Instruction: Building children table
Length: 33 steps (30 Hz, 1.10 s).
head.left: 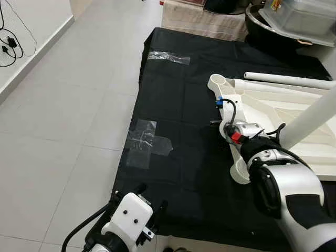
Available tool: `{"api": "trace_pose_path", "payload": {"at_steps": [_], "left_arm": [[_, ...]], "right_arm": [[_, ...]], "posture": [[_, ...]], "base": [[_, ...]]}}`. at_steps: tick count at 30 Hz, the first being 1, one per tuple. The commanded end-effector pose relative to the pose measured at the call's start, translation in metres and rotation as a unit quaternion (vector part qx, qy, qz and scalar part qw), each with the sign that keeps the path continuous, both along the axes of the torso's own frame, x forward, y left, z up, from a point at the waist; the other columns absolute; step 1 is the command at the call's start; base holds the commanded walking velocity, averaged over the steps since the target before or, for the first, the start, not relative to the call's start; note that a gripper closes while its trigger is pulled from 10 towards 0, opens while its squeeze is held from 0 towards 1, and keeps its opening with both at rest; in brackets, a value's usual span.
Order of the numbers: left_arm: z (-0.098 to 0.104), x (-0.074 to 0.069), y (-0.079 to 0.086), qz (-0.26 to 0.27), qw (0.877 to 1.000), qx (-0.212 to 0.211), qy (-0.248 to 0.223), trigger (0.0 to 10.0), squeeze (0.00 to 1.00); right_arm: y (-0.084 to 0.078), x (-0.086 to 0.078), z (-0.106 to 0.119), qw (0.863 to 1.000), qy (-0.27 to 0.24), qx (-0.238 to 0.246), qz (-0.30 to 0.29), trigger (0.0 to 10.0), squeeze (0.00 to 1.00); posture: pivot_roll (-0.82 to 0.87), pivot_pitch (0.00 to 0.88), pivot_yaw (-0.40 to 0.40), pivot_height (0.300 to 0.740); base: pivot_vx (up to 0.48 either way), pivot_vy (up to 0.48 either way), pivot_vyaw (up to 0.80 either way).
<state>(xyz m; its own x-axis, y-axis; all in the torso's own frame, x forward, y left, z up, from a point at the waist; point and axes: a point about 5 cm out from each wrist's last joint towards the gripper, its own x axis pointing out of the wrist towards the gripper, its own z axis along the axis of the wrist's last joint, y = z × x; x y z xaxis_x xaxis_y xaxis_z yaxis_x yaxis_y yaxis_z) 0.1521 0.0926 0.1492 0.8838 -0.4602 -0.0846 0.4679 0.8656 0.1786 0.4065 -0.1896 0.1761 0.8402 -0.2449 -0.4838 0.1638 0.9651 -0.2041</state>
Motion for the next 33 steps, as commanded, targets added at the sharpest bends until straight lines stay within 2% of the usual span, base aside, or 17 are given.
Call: {"api": "trace_pose_path", "payload": {"at_steps": [1, 7, 8, 9, 10, 12, 13, 14, 15, 20, 23, 25, 26, 28, 30, 32, 33], "left_arm": [[-0.005, 0.0, 0.001, 0.006, 1.0, 0.002, 0.012, 10.0, 0.0], [-0.006, 0.001, 0.002, 0.006, 1.0, 0.003, 0.014, 10.0, 0.0], [-0.006, 0.002, 0.002, 0.005, 1.0, 0.002, 0.014, 10.0, 0.0], [-0.006, 0.002, 0.002, 0.005, 1.0, 0.002, 0.014, 10.0, 0.0], [-0.007, 0.004, 0.002, 0.004, 1.0, 0.002, 0.014, 10.0, 0.0], [-0.008, 0.006, 0.003, 0.002, 1.0, 0.005, 0.013, 10.0, 0.0], [-0.008, 0.006, 0.003, 0.002, 1.0, 0.005, 0.013, 10.0, 0.0], [-0.009, 0.008, 0.005, 0.001, 1.0, 0.009, 0.011, 10.0, 0.0], [-0.009, 0.008, 0.005, 0.001, 1.0, 0.009, 0.011, 10.0, 0.0], [-0.011, 0.011, 0.007, 0.0, 1.0, 0.015, 0.01, 10.0, 0.0], [-0.012, 0.012, 0.007, 0.0, 1.0, 0.016, 0.01, 10.0, 0.0], [-0.012, 0.012, 0.007, 0.0, 1.0, 0.016, 0.01, 10.0, 0.0], [-0.012, 0.013, 0.008, 0.001, 1.0, 0.018, 0.009, 10.0, 0.0], [-0.012, 0.013, 0.008, 0.001, 1.0, 0.018, 0.009, 10.0, 0.0], [-0.013, 0.014, 0.01, 0.002, 1.0, 0.021, 0.008, 10.0, 0.0], [-0.013, 0.014, 0.01, 0.002, 1.0, 0.021, 0.008, 10.0, 0.0], [-0.013, 0.015, 0.01, 0.002, 1.0, 0.022, 0.007, 10.0, 0.0]], "right_arm": [[-0.019, -0.004, 0.001, 0.999, 0.018, -0.04, -0.028, 0.0, 0.0], [-0.033, -0.004, 0.012, 0.999, 0.018, -0.043, -0.023, 0.0, 0.0], [-0.034, -0.004, 0.014, 0.999, 0.03, -0.044, 0.009, 0.0, 0.0], [-0.034, -0.004, 0.014, 0.999, 0.03, -0.044, 0.009, 0.0, 0.0], [-0.034, -0.005, 0.013, 0.996, 0.045, -0.051, 0.065, 0.0, 0.0], [-0.033, -0.01, 0.005, 0.982, 0.083, -0.065, 0.157, 0.0, 0.0], [-0.033, -0.01, 0.005, 0.982, 0.083, -0.065, 0.157, 0.0, 0.0], [-0.033, -0.021, -0.006, 0.967, 0.12, -0.068, 0.213, 0.0, 0.0], [-0.033, -0.021, -0.006, 0.967, 0.12, -0.068, 0.213, 0.0, 0.0], [-0.032, -0.046, -0.008, 0.943, 0.121, -0.071, 0.301, 0.0, 0.0], [-0.032, -0.05, -0.006, 0.935, 0.12, -0.077, 0.325, 0.0, 0.0], [-0.032, -0.05, -0.006, 0.935, 0.12, -0.077, 0.325, 0.0, 0.0], [-0.036, -0.055, -0.004, 0.925, 0.128, -0.086, 0.347, 0.0, 0.0], [-0.036, -0.055, -0.004, 0.925, 0.128, -0.086, 0.347, 0.0, 0.0], [-0.041, -0.068, 0.002, 0.899, 0.138, -0.108, 0.401, 0.0, 0.0], [-0.041, -0.068, 0.002, 0.899, 0.138, -0.108, 0.401, 0.0, 0.0], [-0.042, -0.077, 0.004, 0.88, 0.141, -0.12, 0.436, 0.0, 0.0]], "posture": [[0.05, 0.195, -0.176, 0.74], [0.04, 0.184, -0.161, 0.74], [0.03, 0.183, -0.155, 0.74], [0.03, 0.183, -0.155, 0.74], [0.03, 0.178, -0.149, 0.74], [0.03, 0.173, -0.14, 0.74], [0.03, 0.173, -0.14, 0.74], [0.03, 0.167, -0.131, 0.74], [0.03, 0.167, -0.131, 0.74], [0.03, 0.157, -0.124, 0.74], [0.03, 0.15, -0.122, 0.74], [0.03, 0.15, -0.122, 0.74], [0.03, 0.142, -0.121, 0.74], [0.03, 0.142, -0.121, 0.74], [0.03, 0.138, -0.118, 0.74], [0.03, 0.138, -0.118, 0.74], [0.03, 0.139, -0.118, 0.74]], "base": [[0.0, 0.0, 0.0], [0.0, 0.0, 0.0], [0.0, 0.0, 0.0], [0.0, 0.0, 0.0], [0.0, 0.0, 0.0], [0.0, 0.0, 0.0], [0.0, 0.0, 0.0], [0.0, 0.0, 0.0], [0.0, 0.0, 0.0], [0.0, 0.0, 0.0], [0.0, 0.0, 0.0], [0.0, 0.0, 0.0], [0.0, 0.0, 0.0], [0.0, 0.0, 0.0], [0.0, 0.0, 0.0], [0.0, 0.0, 0.0], [0.0, 0.0, 0.0]]}}
